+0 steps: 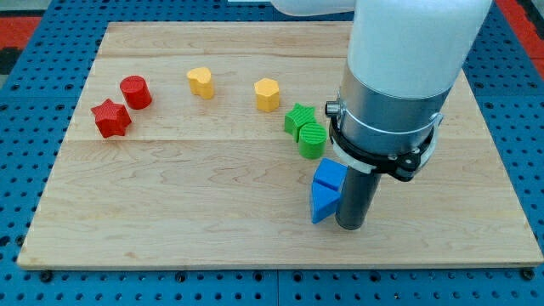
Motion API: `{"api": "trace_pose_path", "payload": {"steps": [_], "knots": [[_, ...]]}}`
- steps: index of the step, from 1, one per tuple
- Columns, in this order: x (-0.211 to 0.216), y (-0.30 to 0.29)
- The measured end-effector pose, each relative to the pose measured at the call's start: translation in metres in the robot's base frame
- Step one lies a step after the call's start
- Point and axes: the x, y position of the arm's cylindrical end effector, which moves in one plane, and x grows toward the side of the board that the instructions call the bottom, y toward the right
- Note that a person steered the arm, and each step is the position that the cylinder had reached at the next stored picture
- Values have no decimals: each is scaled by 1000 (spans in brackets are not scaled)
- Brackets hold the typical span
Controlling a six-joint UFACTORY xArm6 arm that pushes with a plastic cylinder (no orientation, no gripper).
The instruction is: Place the blue triangle closer to the yellow heart
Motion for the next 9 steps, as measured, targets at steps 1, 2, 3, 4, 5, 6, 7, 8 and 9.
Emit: {"api": "trace_pose_path", "payload": {"steps": [1,2,3,4,5,6,7,8,9], "knots": [[1,0],[8,28],[-13,-30],[-30,-81],[-96,-119],[-135,-137],[-131,-145],[-197,-159],[-188,-158]]}}
